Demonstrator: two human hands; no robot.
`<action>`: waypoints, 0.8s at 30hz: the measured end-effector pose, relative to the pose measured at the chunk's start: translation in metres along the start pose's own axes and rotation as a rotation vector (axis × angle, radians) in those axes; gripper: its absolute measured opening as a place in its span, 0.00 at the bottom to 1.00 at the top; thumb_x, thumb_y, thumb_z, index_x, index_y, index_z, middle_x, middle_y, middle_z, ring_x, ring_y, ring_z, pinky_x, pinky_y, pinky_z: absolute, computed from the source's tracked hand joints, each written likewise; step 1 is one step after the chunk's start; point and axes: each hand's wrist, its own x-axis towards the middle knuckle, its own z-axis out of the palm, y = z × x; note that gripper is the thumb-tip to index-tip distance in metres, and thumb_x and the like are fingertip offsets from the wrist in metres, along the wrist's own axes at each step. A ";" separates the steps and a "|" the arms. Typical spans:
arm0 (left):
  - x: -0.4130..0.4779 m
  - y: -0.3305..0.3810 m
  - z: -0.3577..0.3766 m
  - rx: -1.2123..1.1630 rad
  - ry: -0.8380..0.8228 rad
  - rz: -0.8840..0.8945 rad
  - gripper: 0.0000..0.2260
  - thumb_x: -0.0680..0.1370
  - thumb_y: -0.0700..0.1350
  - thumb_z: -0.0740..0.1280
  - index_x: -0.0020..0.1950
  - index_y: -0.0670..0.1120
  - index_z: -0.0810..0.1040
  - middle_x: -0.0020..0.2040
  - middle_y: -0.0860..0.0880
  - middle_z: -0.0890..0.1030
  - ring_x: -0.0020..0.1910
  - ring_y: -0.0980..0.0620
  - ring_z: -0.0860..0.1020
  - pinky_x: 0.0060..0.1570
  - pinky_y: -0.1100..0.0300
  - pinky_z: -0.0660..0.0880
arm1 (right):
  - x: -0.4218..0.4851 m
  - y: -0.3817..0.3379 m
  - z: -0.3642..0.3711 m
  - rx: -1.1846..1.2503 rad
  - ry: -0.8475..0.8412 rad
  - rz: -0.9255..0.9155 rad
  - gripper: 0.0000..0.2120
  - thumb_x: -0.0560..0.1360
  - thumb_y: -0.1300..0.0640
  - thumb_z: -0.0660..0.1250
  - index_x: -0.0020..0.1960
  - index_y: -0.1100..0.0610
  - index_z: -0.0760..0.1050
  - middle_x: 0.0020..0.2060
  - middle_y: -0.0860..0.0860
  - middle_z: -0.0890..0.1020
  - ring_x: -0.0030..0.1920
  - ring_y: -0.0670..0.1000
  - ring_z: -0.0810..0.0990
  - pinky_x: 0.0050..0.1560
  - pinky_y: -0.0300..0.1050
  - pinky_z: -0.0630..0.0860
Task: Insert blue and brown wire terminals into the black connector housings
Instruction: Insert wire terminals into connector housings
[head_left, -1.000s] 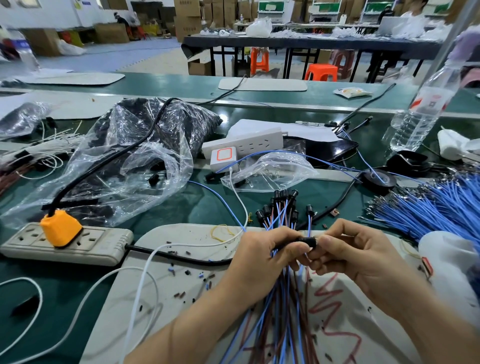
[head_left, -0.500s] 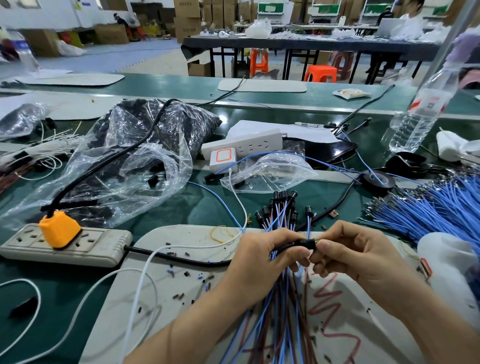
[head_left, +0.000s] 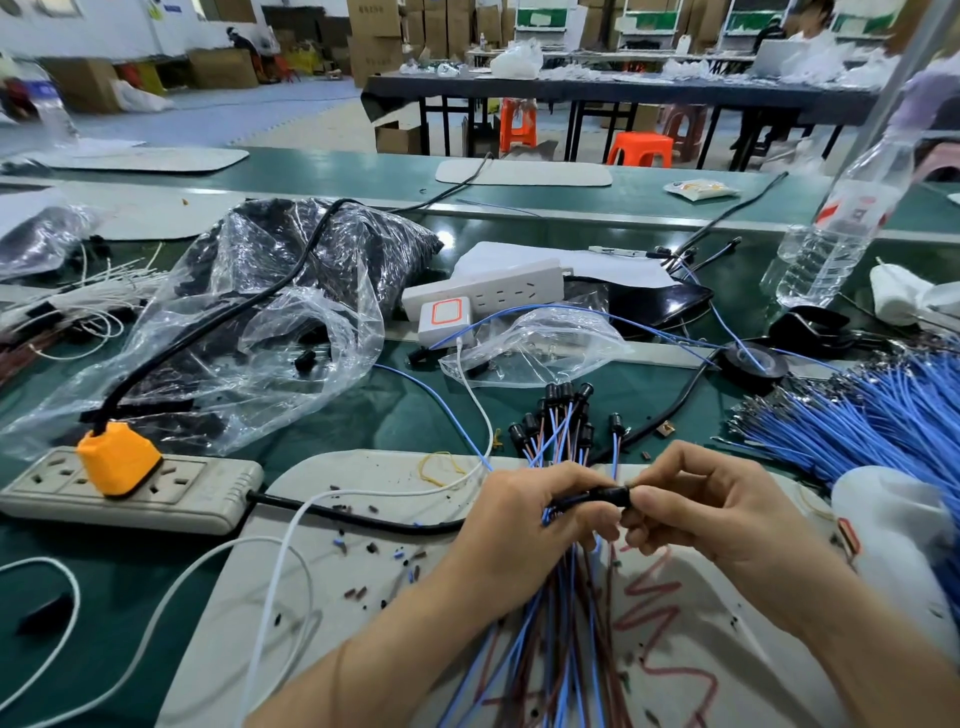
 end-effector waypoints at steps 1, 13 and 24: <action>0.000 0.000 0.000 -0.003 0.003 -0.005 0.06 0.75 0.41 0.71 0.51 0.44 0.82 0.41 0.51 0.84 0.35 0.56 0.81 0.42 0.63 0.78 | 0.000 0.001 0.000 0.000 0.004 -0.005 0.09 0.65 0.65 0.69 0.40 0.69 0.73 0.33 0.66 0.81 0.30 0.57 0.80 0.33 0.43 0.79; -0.001 0.000 -0.001 -0.041 -0.031 -0.024 0.06 0.74 0.38 0.71 0.50 0.42 0.83 0.39 0.53 0.84 0.37 0.67 0.79 0.42 0.72 0.73 | 0.002 0.008 -0.001 0.145 -0.079 0.072 0.04 0.61 0.60 0.73 0.33 0.61 0.79 0.32 0.65 0.80 0.30 0.56 0.80 0.31 0.41 0.78; -0.001 0.004 -0.002 0.166 0.136 0.167 0.13 0.75 0.45 0.70 0.59 0.47 0.79 0.47 0.57 0.81 0.47 0.64 0.78 0.51 0.73 0.70 | 0.007 0.011 0.009 0.306 -0.025 -0.021 0.04 0.64 0.64 0.69 0.35 0.63 0.74 0.27 0.61 0.76 0.26 0.53 0.75 0.27 0.40 0.75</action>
